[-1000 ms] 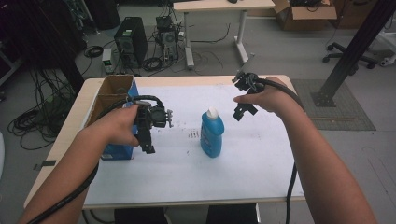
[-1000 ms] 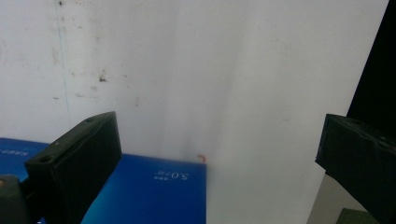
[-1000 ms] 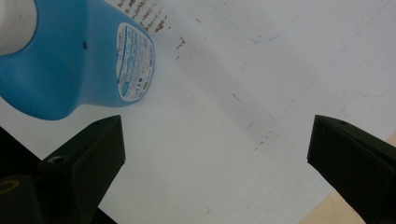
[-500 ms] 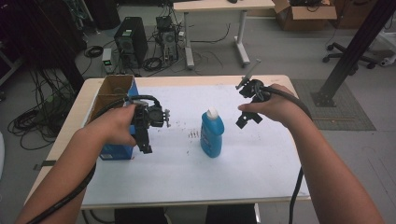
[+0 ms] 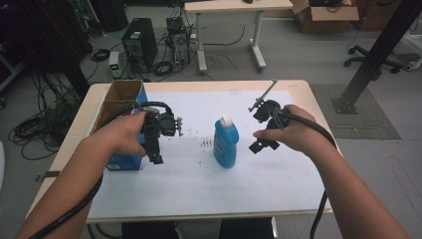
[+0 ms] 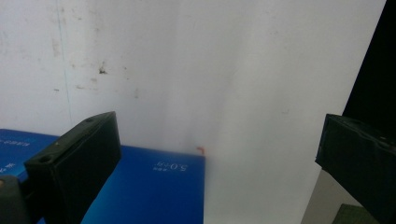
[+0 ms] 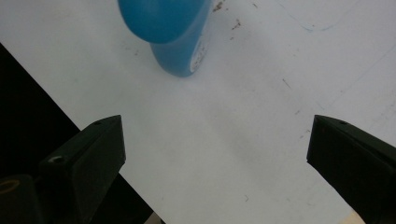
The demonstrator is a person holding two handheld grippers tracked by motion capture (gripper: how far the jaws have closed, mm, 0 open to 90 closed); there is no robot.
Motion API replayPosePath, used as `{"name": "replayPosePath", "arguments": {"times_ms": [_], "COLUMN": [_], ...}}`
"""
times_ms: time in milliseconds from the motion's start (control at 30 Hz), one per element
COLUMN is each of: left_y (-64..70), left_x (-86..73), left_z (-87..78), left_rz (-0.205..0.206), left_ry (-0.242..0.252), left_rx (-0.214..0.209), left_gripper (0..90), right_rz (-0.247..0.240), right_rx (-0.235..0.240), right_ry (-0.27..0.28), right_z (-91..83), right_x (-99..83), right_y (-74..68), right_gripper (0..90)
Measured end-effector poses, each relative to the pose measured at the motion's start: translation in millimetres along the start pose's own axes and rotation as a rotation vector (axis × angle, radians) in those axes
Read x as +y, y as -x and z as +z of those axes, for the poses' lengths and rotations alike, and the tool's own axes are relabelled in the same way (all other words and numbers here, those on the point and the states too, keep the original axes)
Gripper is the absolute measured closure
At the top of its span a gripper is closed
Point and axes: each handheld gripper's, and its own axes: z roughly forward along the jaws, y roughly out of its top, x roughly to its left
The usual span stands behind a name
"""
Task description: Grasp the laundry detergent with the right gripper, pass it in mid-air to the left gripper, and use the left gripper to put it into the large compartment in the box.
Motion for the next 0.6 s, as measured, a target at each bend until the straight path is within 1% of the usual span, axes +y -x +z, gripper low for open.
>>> {"name": "replayPosePath", "arguments": {"times_ms": [67, 133, 200, 267, 300, 333, 367, 400, 433, 467, 600], "left_y": [0.2, -0.2, -0.5, -0.7, -0.9, -0.7, -0.7, -1.1, -1.1, -1.4, -2.6], "left_x": [-0.4, -1.0, -1.7, -2.6, -2.6, -3.0, -3.0, -3.4, -3.4, -3.4, -3.9], "left_z": [-0.3, -1.3, -2.0, -1.3, -1.6, -1.2, -1.2, -0.6, -0.6, -1.2, -4.7], "left_rz": [-0.006, -0.004, -0.005, -0.006, -0.005, -0.011, -0.011, -0.009, -0.009, -0.006, -0.004], "left_ry": [0.008, 0.016, 0.011, 0.015, 0.009, 0.009, 0.009, 0.01, 0.01, 0.006, 0.013], "left_rx": [0.0, 0.001, 0.001, 0.002, 0.0, -0.002, -0.002, 0.001, 0.001, 0.0, 0.007], "left_gripper": [0.3, 0.3, 0.3, 0.4, 0.4, 0.4, 0.4, 0.4, 0.4, 0.4, 0.4], "right_rz": [-0.011, -0.017, -0.019, -0.018, -0.017, -0.019, -0.019, -0.007, -0.007, -0.01, -0.015], "right_rx": [0.001, 0.003, 0.003, 0.012, 0.013, 0.013, 0.013, 0.009, 0.009, 0.007, 0.019], "right_ry": [0.012, 0.019, 0.032, 0.052, 0.065, 0.074, 0.074, 0.098, 0.098, 0.119, 0.165], "right_z": [1.1, 2.9, 4.9, 8.1, 9.8, 11.4, 11.4, 17.1, 17.1, 23.0, 33.4], "right_x": [-2.5, -5.3, -8.0, -11.7, -13.4, -14.6, -14.6, -18.6, -18.6, -22.2, -29.0], "right_y": [-5.3, -8.9, -11.2, -13.0, -13.6, -14.1, -14.1, -15.5, -15.5, -16.6, -19.1], "right_gripper": [4.4, 4.3, 4.3, 4.2, 4.0, 4.0, 4.0, 3.6, 3.6, 4.1, 3.6]}}
